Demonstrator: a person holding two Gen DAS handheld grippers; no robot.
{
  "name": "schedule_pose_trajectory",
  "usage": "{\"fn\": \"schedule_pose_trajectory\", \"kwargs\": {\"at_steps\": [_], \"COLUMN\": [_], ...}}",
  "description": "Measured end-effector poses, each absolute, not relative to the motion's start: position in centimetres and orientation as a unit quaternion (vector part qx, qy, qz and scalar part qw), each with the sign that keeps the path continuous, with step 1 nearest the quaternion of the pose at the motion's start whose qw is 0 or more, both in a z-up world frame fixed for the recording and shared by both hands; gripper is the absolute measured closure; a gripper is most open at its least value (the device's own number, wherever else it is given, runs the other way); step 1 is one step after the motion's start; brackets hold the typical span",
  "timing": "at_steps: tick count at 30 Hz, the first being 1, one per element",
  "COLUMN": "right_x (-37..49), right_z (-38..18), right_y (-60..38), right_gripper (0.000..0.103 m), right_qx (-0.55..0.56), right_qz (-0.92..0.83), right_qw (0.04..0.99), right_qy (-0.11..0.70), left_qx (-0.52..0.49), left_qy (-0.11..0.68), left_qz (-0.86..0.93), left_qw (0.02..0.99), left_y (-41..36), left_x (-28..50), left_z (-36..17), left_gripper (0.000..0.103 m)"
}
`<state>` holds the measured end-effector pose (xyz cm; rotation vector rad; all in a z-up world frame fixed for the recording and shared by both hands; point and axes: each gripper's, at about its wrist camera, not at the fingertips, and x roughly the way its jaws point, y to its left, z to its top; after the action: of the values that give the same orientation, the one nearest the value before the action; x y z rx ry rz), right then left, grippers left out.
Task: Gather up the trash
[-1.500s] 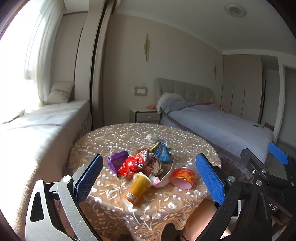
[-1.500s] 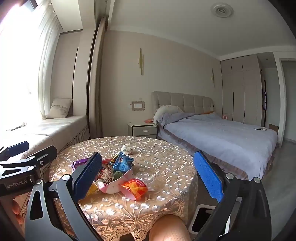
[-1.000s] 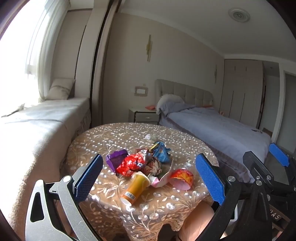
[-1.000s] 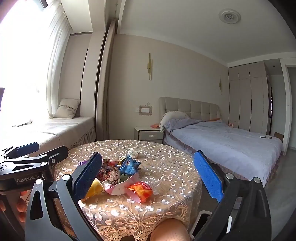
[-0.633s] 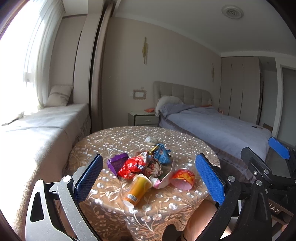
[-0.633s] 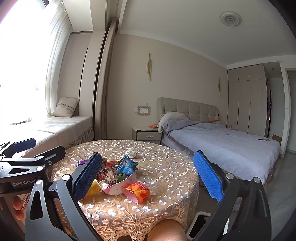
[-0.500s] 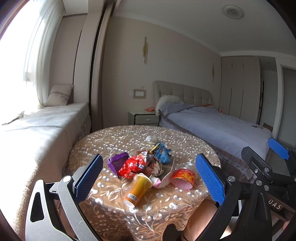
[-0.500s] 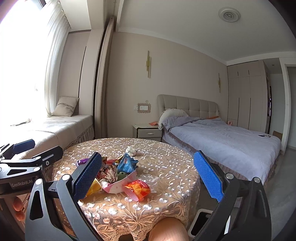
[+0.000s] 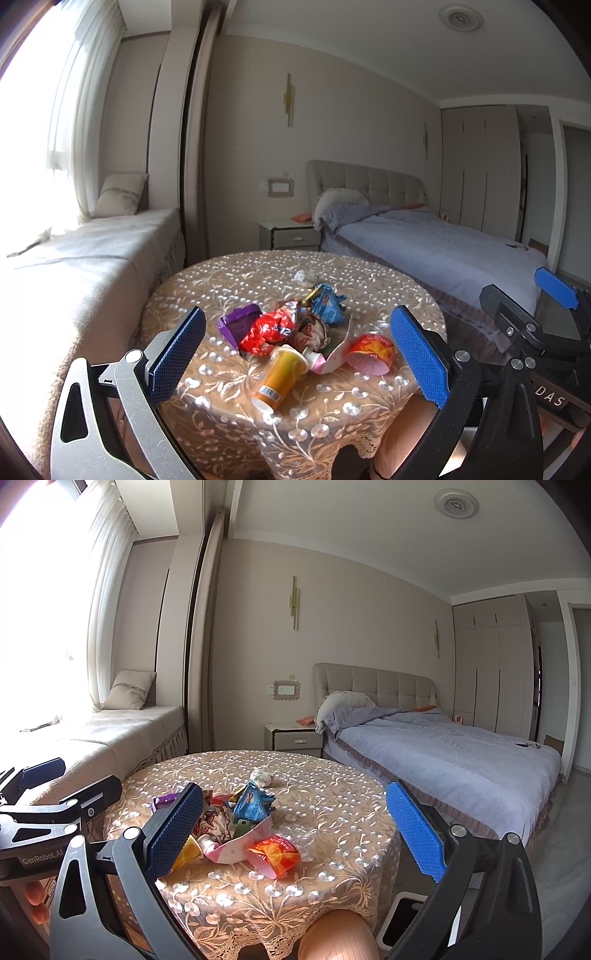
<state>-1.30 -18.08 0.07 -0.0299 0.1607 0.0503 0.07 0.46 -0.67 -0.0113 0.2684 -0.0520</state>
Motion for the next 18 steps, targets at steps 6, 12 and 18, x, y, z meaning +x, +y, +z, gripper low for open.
{"fn": "schedule_pose_trajectory", "kwargs": {"at_steps": [6,12,18], "right_x": [-1.32,-1.32,-1.27], "right_z": [0.22,0.30,0.25], "right_y": [-18.13,-18.01,-18.09], "right_gripper": [0.005,0.005,0.005], "right_qx": [-0.014,-0.015,-0.013], "right_qz": [0.026,0.025,0.025], "right_qw": [0.996,0.996,0.996], "right_qy": [0.079,0.079,0.082], "left_qx": [-0.006,-0.006,-0.006], "left_qy": [0.133,0.133,0.133], "left_qz": [-0.026,-0.025,-0.025], "left_qw": [0.991,0.991,0.991], "left_y": [0.49,0.52,0.58], "left_x": [0.04,0.05,0.03], "left_z": [-0.63,-0.65,-0.60], "left_gripper": [0.005,0.005,0.005]}}
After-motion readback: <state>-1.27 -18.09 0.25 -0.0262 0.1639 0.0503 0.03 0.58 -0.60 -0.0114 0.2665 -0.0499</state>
